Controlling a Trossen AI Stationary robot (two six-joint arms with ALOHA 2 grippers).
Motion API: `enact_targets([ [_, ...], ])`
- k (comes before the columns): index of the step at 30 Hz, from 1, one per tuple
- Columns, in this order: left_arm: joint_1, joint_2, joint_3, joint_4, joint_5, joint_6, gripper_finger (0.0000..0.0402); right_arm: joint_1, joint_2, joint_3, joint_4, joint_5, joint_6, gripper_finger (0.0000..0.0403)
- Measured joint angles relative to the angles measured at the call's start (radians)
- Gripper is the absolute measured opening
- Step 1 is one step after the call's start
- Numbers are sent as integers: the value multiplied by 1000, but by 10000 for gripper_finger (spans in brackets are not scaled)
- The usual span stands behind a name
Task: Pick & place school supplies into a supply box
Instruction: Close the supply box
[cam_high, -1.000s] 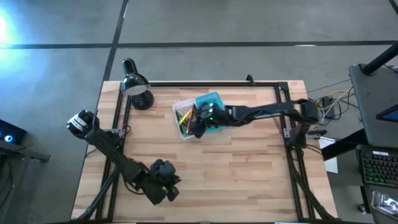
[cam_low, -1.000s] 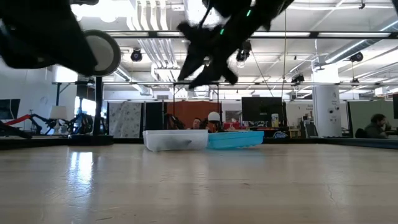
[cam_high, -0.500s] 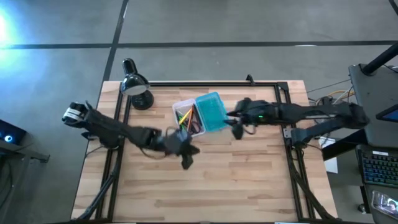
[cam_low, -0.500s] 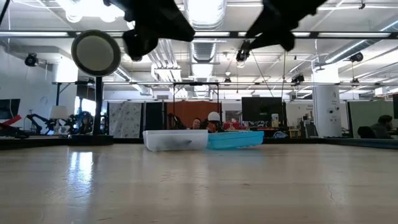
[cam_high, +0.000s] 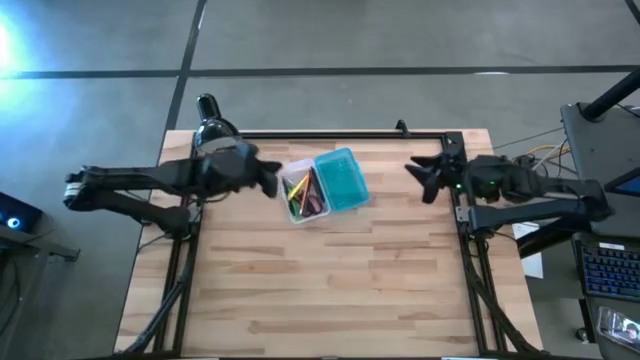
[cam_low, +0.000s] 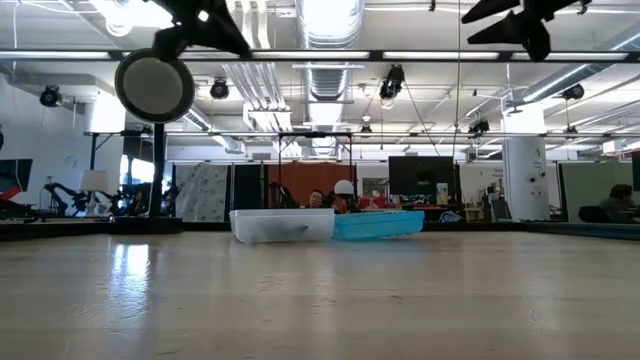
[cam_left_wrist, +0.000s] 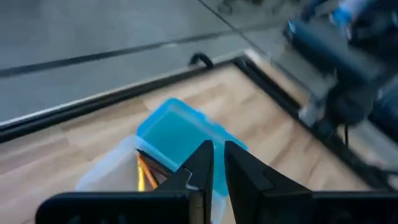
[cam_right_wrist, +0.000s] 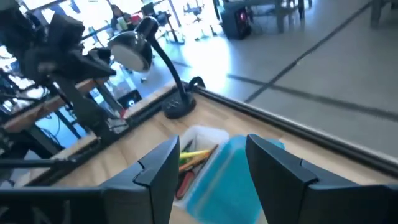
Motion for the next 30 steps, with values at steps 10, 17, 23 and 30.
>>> enact_targets([
  [10, -7, -87, 0, -79, -54, -42, 23, -4, -41, -127, -27, -16, 63, 168],
  [17, 10, -92, 0, -87, -100, -171, 23, -3, -58, -168, -93, -34, 243, 168],
  [23, 10, -137, -14, -39, 153, 0, 23, -7, -138, -235, 116, -234, 43, 168],
  [30, 21, -261, -254, 326, 235, 80, 23, -8, -294, -404, 333, -315, -3, 165],
])
